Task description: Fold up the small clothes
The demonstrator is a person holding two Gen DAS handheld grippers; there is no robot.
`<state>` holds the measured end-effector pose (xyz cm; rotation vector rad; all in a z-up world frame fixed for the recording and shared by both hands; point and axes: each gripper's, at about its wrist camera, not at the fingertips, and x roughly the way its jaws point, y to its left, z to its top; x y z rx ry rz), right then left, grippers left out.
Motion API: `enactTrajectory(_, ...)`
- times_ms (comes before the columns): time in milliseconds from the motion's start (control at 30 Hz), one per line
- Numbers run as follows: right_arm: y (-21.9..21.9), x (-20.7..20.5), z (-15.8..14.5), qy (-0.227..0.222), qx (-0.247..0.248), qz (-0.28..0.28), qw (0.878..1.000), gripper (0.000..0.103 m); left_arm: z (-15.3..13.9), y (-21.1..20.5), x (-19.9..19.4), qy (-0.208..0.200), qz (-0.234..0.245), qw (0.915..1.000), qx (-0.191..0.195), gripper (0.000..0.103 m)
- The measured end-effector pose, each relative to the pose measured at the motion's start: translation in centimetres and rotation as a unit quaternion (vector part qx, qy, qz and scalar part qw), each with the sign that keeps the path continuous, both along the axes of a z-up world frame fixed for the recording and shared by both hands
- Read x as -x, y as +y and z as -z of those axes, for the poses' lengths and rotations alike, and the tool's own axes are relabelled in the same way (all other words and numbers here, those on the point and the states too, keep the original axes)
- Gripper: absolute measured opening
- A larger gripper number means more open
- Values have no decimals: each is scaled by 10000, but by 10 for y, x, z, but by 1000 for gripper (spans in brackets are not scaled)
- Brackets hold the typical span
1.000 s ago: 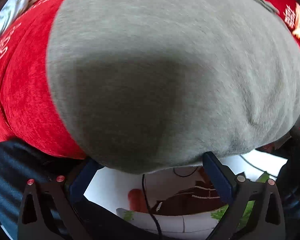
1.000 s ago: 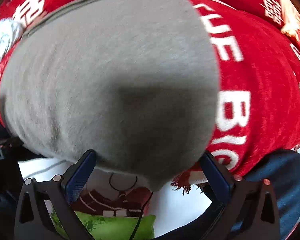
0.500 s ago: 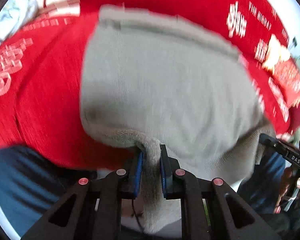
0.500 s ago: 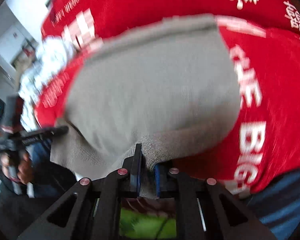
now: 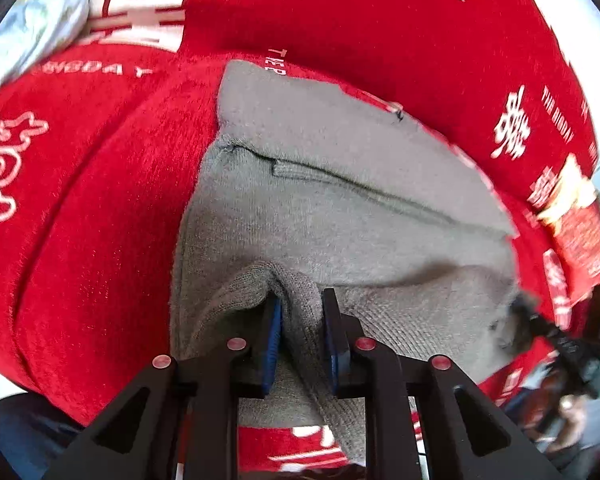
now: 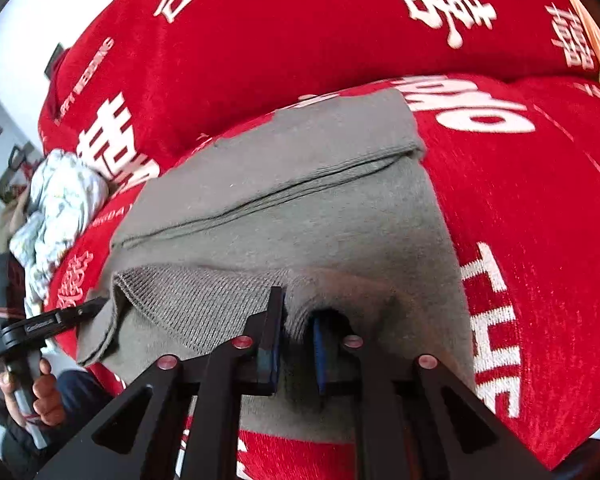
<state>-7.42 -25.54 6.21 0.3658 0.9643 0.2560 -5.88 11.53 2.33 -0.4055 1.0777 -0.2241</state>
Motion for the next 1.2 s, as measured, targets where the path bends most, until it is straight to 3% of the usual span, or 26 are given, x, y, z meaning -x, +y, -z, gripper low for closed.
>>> enactTrajectory(33,-5,1,-1,-19,-185,13,9998,27,-2,4,-1,18,0,9999,116,24)
enactTrajectory(67,-8,0,-1,-64,-289,23,9996,33,-3,8,-1,28,28,9998,210,40)
enactTrajectory(100,-11,4,-4,-166,-364,54,9992,47,-6,12,1,-43,0,9997,257,52)
enactTrajectory(133,-15,9,-8,-332,-349,146,9987,73,-11,16,4,-200,-101,9995,221,75)
enactTrajectory(167,-18,13,-10,-509,-308,257,9979,85,-19,18,11,-425,-282,9986,115,91)
enactTrajectory(200,-22,18,-14,-743,-258,405,9961,95,-27,24,18,-745,-487,9960,97,96)
enactTrajectory(233,-26,24,-18,-943,-209,502,9941,95,-33,29,22,-958,-575,9935,217,101)
enactTrajectory(300,-29,28,-20,-974,-153,470,9940,95,-40,37,25,-1215,-683,9896,356,101)
enactTrajectory(367,-26,32,-25,-1169,90,381,9924,95,-47,36,34,-1613,-632,9848,104,101)
enactTrajectory(433,-21,39,-31,-1484,627,92,9869,95,-49,25,43,-2049,-304,9755,-737,101)
enactTrajectory(467,-20,43,-32,-1616,874,-82,9829,95,-48,19,51,-2306,-63,9646,-1280,101)
enactTrajectory(533,-17,48,-32,-1746,1210,-409,9763,95,-45,12,60,-2550,294,9482,-1870,101)
enactTrajectory(700,-11,68,-29,-2143,1844,-1232,9513,96,-31,-8,82,-2607,1312,9159,-2754,101)
enactTrajectory(767,-4,70,-26,-2257,2102,-1365,9414,98,-25,-22,86,-2630,1606,9033,-2986,101)
enactTrajectory(900,12,67,-12,-2246,2783,-1579,9204,98,-15,-43,86,-2681,1964,8881,-3175,101)
enactTrajectory(1067,20,51,-7,-2152,2980,-1680,9147,98,-14,-62,72,-2696,2137,8825,-3206,101)
enactTrajectory(1200,32,31,-7,-2145,3063,-1925,9072,98,-10,-83,53,-2656,2508,8724,-3247,101)
